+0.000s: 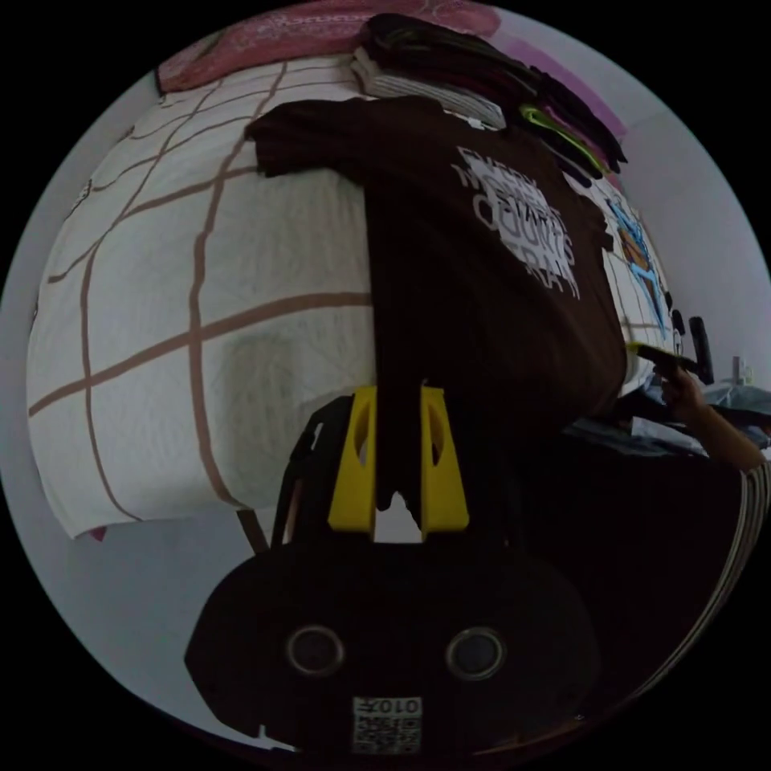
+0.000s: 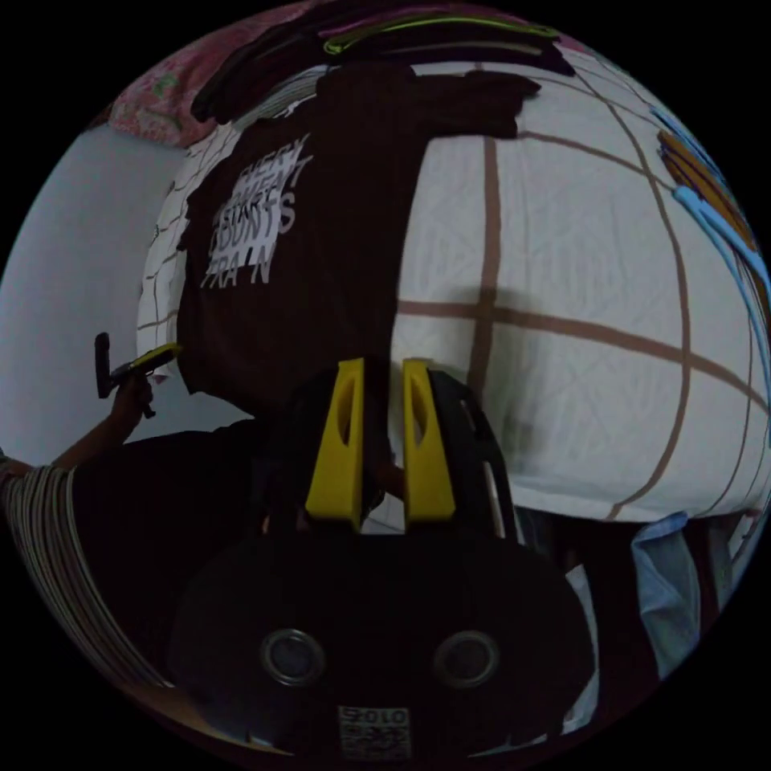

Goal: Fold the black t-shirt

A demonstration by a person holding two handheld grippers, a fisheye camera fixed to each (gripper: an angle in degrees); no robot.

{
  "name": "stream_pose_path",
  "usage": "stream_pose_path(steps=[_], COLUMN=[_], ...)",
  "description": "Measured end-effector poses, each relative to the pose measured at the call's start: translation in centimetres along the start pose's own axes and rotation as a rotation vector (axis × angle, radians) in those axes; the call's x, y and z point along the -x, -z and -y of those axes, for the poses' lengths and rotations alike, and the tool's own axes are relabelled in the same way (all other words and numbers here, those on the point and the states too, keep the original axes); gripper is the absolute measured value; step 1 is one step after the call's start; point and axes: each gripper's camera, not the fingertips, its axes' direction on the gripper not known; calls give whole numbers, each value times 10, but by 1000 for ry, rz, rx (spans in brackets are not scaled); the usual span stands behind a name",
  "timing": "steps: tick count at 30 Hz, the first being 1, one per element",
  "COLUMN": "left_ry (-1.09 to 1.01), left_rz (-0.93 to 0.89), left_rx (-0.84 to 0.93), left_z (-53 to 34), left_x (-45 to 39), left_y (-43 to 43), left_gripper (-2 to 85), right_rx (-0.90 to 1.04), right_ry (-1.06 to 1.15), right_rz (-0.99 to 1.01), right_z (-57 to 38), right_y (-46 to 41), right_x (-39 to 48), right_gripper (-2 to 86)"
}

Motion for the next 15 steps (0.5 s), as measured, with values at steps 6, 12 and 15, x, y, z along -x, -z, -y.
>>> stream_pose_path(steps=[6, 12, 15], left_ry=[-32, -4, -54], left_rz=[17, 57, 64], left_rx=[53, 73, 103], left_z=[-23, -49, -58], left_x=[32, 67, 81], left_y=[16, 26, 33], left_gripper=[57, 35, 12], right_rx=[-26, -30, 3], right_ry=[-33, -27, -23], right_rz=[-89, -196, -215], right_z=[-4, -13, -10], right_y=[10, 25, 35], right_x=[55, 121, 154], right_gripper=[81, 63, 40])
